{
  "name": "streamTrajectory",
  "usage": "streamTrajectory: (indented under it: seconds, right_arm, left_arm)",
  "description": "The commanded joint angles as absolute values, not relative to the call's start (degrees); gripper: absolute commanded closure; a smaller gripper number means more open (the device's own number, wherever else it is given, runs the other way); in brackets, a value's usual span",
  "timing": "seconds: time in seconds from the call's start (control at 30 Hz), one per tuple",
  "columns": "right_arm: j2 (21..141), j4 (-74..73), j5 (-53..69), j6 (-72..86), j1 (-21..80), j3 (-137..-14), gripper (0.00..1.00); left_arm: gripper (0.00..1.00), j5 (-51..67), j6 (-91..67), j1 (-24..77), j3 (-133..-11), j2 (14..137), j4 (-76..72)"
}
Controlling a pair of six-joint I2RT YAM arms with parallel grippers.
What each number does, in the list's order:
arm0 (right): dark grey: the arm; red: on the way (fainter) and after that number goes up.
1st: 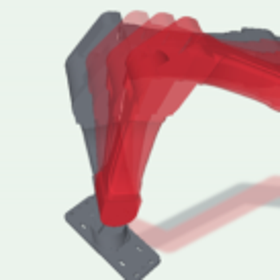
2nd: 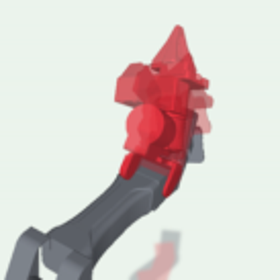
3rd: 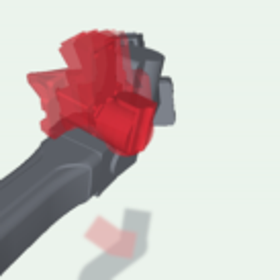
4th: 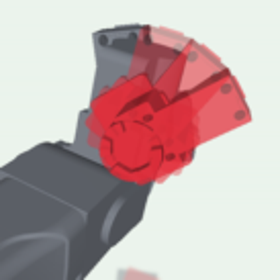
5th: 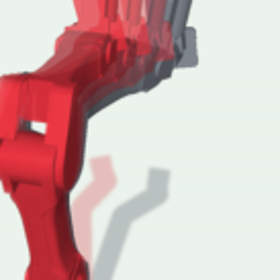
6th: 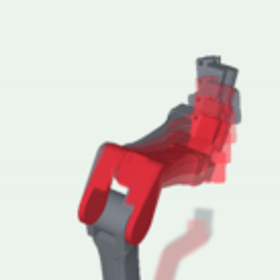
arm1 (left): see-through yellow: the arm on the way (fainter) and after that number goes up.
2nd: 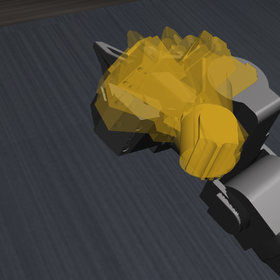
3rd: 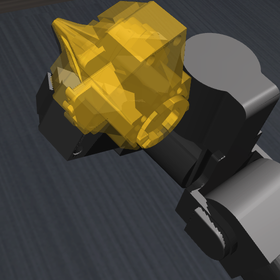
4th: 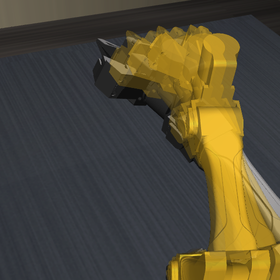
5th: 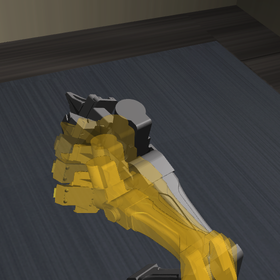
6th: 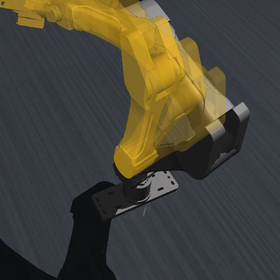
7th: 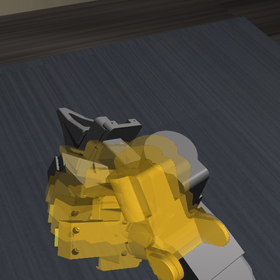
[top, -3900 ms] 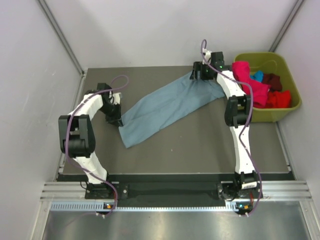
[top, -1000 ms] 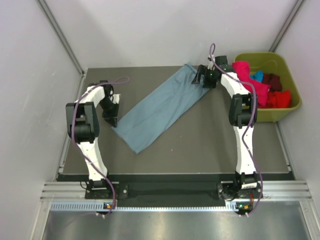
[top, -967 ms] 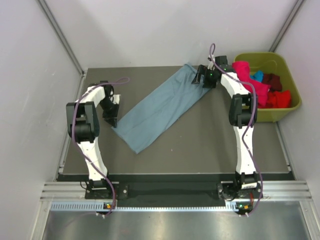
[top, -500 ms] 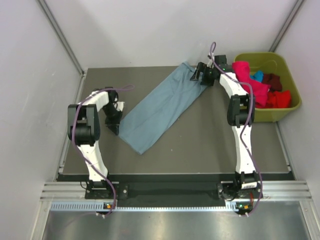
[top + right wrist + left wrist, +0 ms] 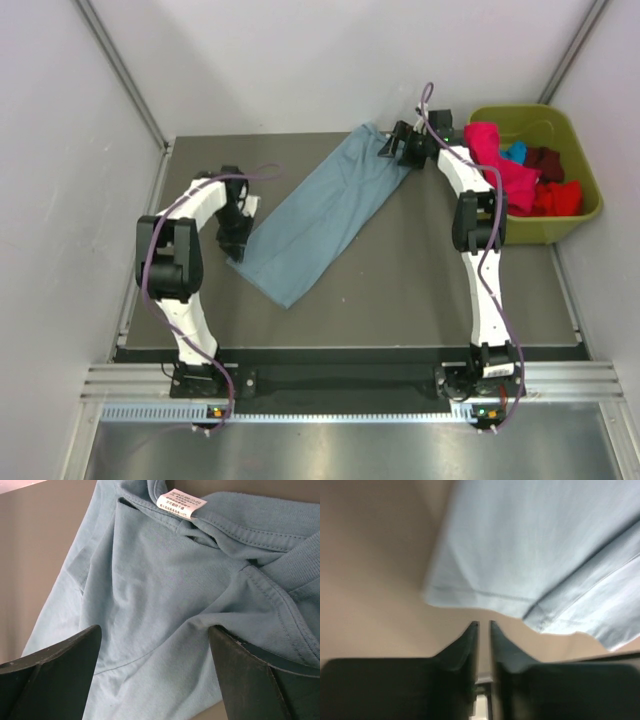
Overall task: Fold and stack the t-shirts
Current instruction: Fold the tshirt
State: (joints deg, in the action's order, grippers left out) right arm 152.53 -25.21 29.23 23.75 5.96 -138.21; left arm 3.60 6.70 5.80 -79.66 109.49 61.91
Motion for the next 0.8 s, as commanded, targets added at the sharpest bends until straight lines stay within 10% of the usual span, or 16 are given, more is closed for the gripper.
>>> streamTrajectory:
  seconds: [0.0, 0.63, 0.77]
  right_arm:
    - [151.4, -22.2, 29.3, 23.0, 6.3, -138.0, 0.11]
    - [147.7, -23.9, 29.4, 20.5, 6.3, -134.3, 0.11]
    - [147.9, -24.3, 29.1, 20.3, 6.3, -134.3, 0.11]
  left_arm:
    - [0.76, 1.4, 6.9, 5.1, -86.2, 107.0, 60.6]
    - [0.67, 2.5, 7.4, 3.3, -89.0, 118.9, 58.1]
    - [0.83, 3.5, 7.0, 3.3, -87.8, 120.0, 58.1]
